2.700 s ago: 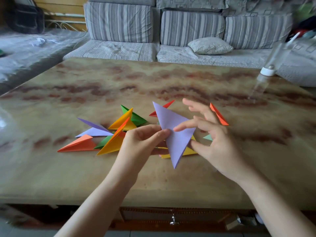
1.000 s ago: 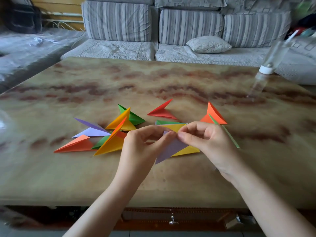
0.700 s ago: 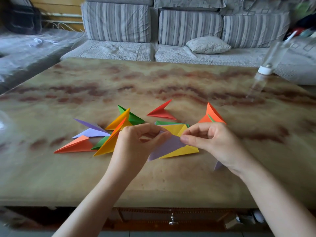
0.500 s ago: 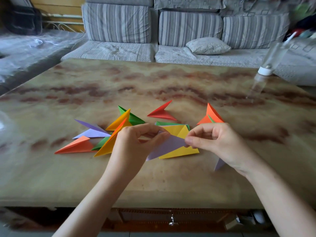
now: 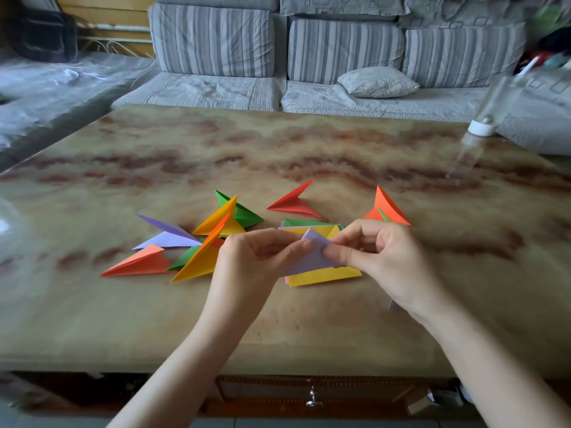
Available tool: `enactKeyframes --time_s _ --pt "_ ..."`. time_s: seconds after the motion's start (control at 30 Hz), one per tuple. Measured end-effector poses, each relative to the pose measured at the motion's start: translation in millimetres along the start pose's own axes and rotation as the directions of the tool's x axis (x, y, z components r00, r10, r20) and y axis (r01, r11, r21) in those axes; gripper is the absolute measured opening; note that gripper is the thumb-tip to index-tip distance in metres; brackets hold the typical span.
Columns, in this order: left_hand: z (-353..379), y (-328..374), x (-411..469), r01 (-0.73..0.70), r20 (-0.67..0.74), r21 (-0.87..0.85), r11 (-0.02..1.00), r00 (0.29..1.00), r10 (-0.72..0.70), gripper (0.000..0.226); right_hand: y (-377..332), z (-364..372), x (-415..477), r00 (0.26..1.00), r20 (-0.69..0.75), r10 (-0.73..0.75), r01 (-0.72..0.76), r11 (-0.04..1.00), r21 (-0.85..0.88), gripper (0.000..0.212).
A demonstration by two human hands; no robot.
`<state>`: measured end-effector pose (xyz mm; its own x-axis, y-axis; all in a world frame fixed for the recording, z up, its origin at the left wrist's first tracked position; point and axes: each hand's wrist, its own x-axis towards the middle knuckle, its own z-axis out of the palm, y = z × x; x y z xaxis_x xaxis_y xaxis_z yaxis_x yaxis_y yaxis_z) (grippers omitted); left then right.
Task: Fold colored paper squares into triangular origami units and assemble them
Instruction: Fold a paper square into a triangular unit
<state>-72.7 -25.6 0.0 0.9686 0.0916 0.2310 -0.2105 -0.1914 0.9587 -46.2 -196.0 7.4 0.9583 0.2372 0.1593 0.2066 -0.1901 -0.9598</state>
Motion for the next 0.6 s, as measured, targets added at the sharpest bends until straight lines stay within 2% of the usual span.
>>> enactKeyframes --time_s 0.1,0.23,0.43,0.6 --pt "-1.8 -0.1 -0.1 0.004 -0.01 0.027 1.0 1.0 -0.004 0.007 -0.2 1.1 -0.6 1.0 0.015 -0.009 0.009 1.0 0.007 0.008" --pt "1.5 0.2 -3.6 -0.003 0.034 0.079 0.997 0.999 0.0 0.001 -2.7 3.9 -1.6 0.999 -0.001 -0.052 0.052 0.997 0.056 0.025" --pt "5.3 -1.2 -3.5 -0.027 0.024 0.119 0.992 0.999 0.024 0.001 -0.9 8.7 -1.0 0.995 -0.082 -0.059 0.063 0.997 0.042 0.007" --pt "1.4 0.4 -0.4 0.009 0.045 0.169 0.986 0.999 -0.017 0.006 0.9 2.1 1.2 0.98 -0.196 -0.014 0.02 0.999 0.031 0.009"
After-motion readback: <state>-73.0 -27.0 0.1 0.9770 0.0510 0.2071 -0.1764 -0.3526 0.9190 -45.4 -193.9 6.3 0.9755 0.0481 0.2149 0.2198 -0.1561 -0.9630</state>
